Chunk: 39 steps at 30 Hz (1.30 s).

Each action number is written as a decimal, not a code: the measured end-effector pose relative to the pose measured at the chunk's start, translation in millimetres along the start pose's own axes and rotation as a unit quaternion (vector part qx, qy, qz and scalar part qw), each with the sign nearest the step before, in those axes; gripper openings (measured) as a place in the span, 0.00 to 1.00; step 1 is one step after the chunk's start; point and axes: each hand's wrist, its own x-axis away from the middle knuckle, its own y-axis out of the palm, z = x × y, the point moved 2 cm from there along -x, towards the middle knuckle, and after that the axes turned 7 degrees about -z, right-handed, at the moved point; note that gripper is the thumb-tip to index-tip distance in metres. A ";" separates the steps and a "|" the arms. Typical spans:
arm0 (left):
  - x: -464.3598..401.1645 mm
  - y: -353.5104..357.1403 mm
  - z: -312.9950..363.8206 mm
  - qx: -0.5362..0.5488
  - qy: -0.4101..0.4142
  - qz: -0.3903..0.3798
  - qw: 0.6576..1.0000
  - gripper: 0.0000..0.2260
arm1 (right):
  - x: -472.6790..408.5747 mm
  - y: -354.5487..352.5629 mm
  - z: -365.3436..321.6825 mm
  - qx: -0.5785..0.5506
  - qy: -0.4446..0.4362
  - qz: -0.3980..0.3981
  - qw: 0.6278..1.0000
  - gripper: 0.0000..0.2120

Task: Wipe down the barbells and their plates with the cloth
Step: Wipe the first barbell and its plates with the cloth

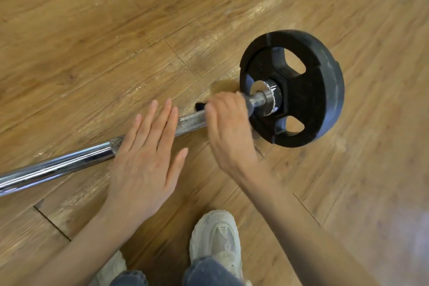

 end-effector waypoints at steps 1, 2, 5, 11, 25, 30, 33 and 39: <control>1.1 0.3 0.3 -0.002 0.001 0.000 1.000 0.29 | 2.3 -1.4 2.4 -0.011 -0.018 -0.021 1.000 0.18; 2.0 0.6 0.8 0.000 0.003 0.000 1.000 0.29 | 0.6 -6.7 14.3 -0.002 -0.026 -0.043 0.999 0.20; 0.7 2.8 2.9 -0.005 0.001 0.001 1.000 0.29 | -11.4 -18.0 50.4 0.078 0.000 -0.061 0.995 0.24; 4.6 5.7 6.3 -0.033 -0.012 0.011 0.999 0.29 | 32.4 -7.2 16.3 0.008 0.025 0.009 1.000 0.27; 0.7 4.2 4.4 -0.081 -0.021 -0.006 0.996 0.29 | 11.5 -2.6 57.9 -0.042 -0.057 0.075 0.995 0.23; 1.5 3.0 4.5 -0.084 -0.029 -0.018 0.996 0.29 | 32.9 11.2 4.3 -0.155 -0.029 0.026 0.987 0.27; 0.3 5.0 8.1 -0.086 -0.037 -0.010 0.996 0.29 | 29.7 11.0 34.2 -0.090 -0.059 0.044 0.993 0.27; 1.8 3.5 8.3 -0.076 -0.035 -0.011 0.996 0.28 | 29.1 8.5 9.9 -0.111 -0.006 0.029 0.993 0.32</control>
